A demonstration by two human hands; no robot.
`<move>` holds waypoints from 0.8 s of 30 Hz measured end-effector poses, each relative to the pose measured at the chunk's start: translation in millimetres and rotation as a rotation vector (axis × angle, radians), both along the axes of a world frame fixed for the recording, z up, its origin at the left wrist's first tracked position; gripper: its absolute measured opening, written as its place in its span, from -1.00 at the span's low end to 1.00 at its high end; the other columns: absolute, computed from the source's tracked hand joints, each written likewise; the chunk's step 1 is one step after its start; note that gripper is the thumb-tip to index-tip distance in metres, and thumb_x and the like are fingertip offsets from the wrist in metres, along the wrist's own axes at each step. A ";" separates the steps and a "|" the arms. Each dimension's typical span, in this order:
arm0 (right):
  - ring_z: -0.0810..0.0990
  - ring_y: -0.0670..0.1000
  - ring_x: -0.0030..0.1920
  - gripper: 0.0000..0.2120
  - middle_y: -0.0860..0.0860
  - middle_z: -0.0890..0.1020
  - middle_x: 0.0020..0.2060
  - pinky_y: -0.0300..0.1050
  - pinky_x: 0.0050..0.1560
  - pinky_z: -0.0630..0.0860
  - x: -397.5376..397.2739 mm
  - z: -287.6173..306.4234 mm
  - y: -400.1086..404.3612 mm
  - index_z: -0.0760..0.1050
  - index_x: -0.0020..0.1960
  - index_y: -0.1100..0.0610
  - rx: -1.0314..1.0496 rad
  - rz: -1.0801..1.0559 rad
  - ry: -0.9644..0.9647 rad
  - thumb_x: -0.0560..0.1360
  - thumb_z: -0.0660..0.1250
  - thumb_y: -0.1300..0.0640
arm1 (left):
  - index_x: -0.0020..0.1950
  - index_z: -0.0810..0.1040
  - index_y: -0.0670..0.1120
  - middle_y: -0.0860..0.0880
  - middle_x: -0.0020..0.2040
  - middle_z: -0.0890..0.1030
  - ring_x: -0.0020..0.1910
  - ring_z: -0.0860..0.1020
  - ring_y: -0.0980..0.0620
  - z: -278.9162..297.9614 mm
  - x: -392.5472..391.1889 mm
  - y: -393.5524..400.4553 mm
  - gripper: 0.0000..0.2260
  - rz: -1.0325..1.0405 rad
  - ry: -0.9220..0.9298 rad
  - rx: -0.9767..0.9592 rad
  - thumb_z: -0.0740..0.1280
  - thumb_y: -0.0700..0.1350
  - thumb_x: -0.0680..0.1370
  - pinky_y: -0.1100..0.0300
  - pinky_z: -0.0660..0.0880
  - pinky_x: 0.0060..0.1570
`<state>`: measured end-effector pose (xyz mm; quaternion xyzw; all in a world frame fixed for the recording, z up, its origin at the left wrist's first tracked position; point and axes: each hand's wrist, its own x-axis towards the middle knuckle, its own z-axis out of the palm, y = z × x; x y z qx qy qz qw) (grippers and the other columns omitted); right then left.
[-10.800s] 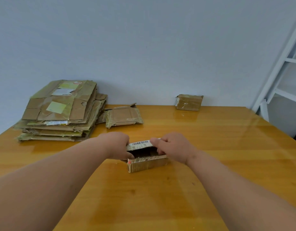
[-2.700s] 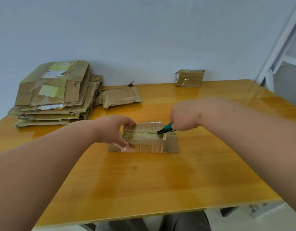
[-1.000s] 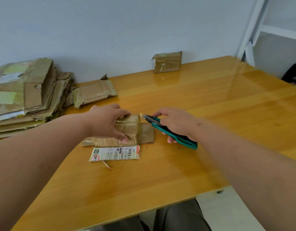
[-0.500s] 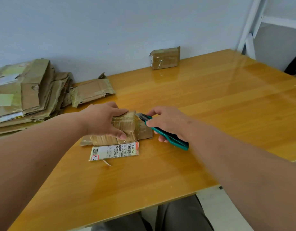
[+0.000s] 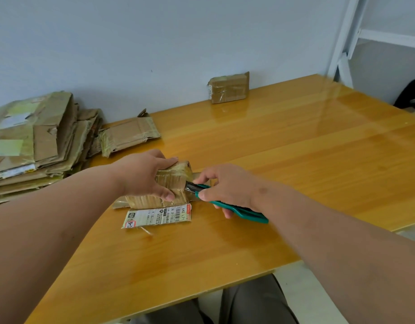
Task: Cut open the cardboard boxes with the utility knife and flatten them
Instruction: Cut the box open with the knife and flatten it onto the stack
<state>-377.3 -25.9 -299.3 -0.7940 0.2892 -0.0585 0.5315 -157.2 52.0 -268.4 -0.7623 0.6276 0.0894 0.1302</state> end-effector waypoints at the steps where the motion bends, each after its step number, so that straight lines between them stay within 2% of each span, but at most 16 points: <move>1: 0.53 -0.04 -0.55 -0.71 0.14 0.59 -0.25 -0.22 -0.44 0.50 -0.4 0.6 1.5 0.49 0.27 0.06 -0.010 0.016 0.007 0.55 0.35 0.18 | 0.56 0.05 0.21 0.13 0.38 0.29 0.19 0.43 0.03 -0.3 0.0 0.1 -0.06 0.005 0.003 0.001 0.40 0.39 0.29 0.15 0.41 0.14; 6: 0.54 -0.03 -0.52 -0.77 0.11 0.60 -0.27 -0.21 -0.42 0.50 -8.9 7.2 -11.8 0.50 0.21 0.02 0.061 0.023 0.088 0.56 0.35 0.17 | 0.57 0.02 0.19 0.12 0.43 0.28 0.29 0.40 0.01 -3.1 0.8 5.1 -0.03 0.001 0.000 -0.039 0.39 0.41 0.28 0.13 0.38 0.21; 9: 0.57 -0.02 -0.49 -0.79 0.07 0.60 -0.23 -0.15 -0.37 0.52 -14.6 5.1 -29.1 0.46 0.21 -0.02 0.040 -0.242 0.104 0.58 0.29 0.12 | 0.55 0.09 0.15 0.10 0.42 0.36 0.31 0.41 0.02 -6.0 3.0 11.3 -0.03 0.037 0.076 -0.118 0.45 0.37 0.27 0.11 0.36 0.26; 11: 0.62 -0.02 -0.41 -0.74 0.02 0.59 -0.15 -0.10 -0.28 0.53 -10.9 -0.9 -35.5 0.34 0.29 -0.05 -0.217 -0.385 0.207 0.61 0.21 0.06 | 0.46 0.20 0.21 0.12 0.32 0.46 0.18 0.47 0.07 -5.4 2.6 15.2 -0.16 0.050 0.151 -0.161 0.49 0.32 0.27 0.14 0.43 0.15; 12: 0.62 0.01 -0.32 -0.70 0.00 0.57 -0.12 -0.07 -0.23 0.52 -7.7 -2.8 -35.8 0.27 0.33 -0.07 -0.369 -0.381 0.289 0.62 0.17 0.05 | 0.41 0.23 0.25 0.13 0.31 0.46 0.17 0.47 0.09 -4.7 1.8 17.2 -0.23 0.037 0.166 -0.173 0.50 0.29 0.29 0.13 0.43 0.14; 14: 0.55 0.06 -0.13 -0.62 0.01 0.52 0.01 0.06 0.02 0.47 -1.4 -5.0 -33.3 0.22 0.42 -0.11 -0.610 -0.309 0.456 0.61 0.11 0.05 | 0.43 0.24 0.29 0.14 0.43 0.34 0.37 0.32 0.05 -2.9 1.3 21.3 -0.28 -0.011 0.125 -0.180 0.47 0.27 0.35 0.04 0.32 0.32; 16: 0.42 0.16 0.19 -0.55 0.06 0.40 0.28 0.26 0.38 0.15 3.9 -6.3 -33.0 0.26 0.45 -0.19 -0.835 -0.256 0.612 0.57 0.10 0.04 | 0.47 0.15 0.36 0.18 0.46 0.22 0.46 0.11 0.03 -0.2 1.7 25.6 -0.30 -0.056 0.004 -0.165 0.40 0.28 0.40 -0.08 0.17 0.42; 17: 0.29 0.19 0.35 -0.54 0.07 0.30 0.40 0.31 0.43 -0.02 7.5 -5.3 -32.1 0.30 0.44 -0.18 -0.916 -0.232 0.643 0.54 0.12 0.03 | 0.47 0.10 0.41 0.18 0.44 0.18 0.44 0.07 0.01 1.0 1.7 28.0 -0.32 -0.066 -0.043 -0.149 0.37 0.28 0.43 -0.12 0.15 0.41; 18: 0.19 0.19 0.43 -0.54 0.06 0.23 0.47 0.32 0.44 -0.07 12.3 -3.3 -30.1 0.33 0.43 -0.16 -0.947 -0.223 0.610 0.54 0.14 0.01 | 0.45 0.07 0.45 0.18 0.43 0.16 0.43 0.07 0.01 2.0 1.8 30.4 -0.34 -0.067 -0.061 -0.131 0.36 0.26 0.46 -0.12 0.14 0.39; 19: 0.17 0.17 0.45 -0.57 0.05 0.22 0.49 0.31 0.44 -0.02 18.1 -0.1 -26.6 0.35 0.42 -0.14 -0.941 -0.216 0.526 0.55 0.15 -0.02 | 0.45 0.06 0.46 0.18 0.43 0.16 0.42 0.10 0.01 2.9 2.6 33.3 -0.35 -0.065 -0.050 -0.114 0.35 0.22 0.48 -0.11 0.16 0.39; 21: 0.26 0.11 0.43 -0.57 0.00 0.28 0.47 0.24 0.39 0.17 35.4 4.9 -17.1 0.36 0.44 -0.09 -0.857 -0.167 0.320 0.59 0.11 -0.12 | 0.45 0.15 0.42 0.17 0.44 0.20 0.39 0.21 0.08 4.2 4.5 39.6 -0.37 -0.068 0.049 -0.106 0.39 0.08 0.50 0.03 0.27 0.37; 23: 0.33 0.08 0.40 -0.51 -0.01 0.36 0.43 0.14 0.35 0.32 53.1 8.2 -5.5 0.32 0.49 -0.06 -0.780 -0.040 0.235 0.61 0.11 -0.19 | 0.45 0.30 0.29 0.19 0.42 0.28 0.30 0.33 0.16 4.4 6.8 43.4 -0.39 -0.027 0.215 -0.180 0.41 -0.06 0.47 0.24 0.33 0.23; 24: 0.38 0.08 0.36 -0.51 -0.01 0.42 0.38 0.10 0.31 0.39 60.1 8.5 0.3 0.32 0.49 -0.06 -0.752 0.020 0.231 0.61 0.12 -0.19 | 0.45 0.34 0.21 0.18 0.41 0.32 0.30 0.35 0.16 4.0 8.0 44.7 -0.41 0.005 0.271 -0.241 0.41 -0.07 0.46 0.27 0.31 0.20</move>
